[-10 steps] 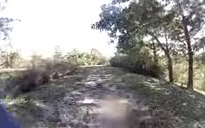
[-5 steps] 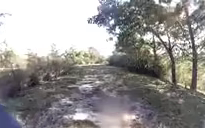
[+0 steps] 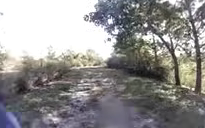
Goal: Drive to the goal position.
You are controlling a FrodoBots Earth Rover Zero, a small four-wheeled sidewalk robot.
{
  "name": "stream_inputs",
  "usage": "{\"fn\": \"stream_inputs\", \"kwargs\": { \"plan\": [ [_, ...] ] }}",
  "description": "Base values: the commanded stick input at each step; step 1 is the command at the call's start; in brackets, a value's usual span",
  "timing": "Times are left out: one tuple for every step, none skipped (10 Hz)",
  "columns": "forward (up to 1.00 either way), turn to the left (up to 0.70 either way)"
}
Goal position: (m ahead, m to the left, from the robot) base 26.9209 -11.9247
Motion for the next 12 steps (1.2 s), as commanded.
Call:
{"fn": "stream_inputs", "kwargs": {
  "plan": [
    [0.7,0.0],
    [0.7,0.0],
    [0.7,0.0],
    [0.7,0.0],
    [0.7,0.0],
    [0.7,0.0],
    [0.7,0.0],
    [0.7,0.0],
    [0.7,0.0],
    [0.7,0.0],
    [0.7,0.0],
    [0.7,0.0]
  ]
}}
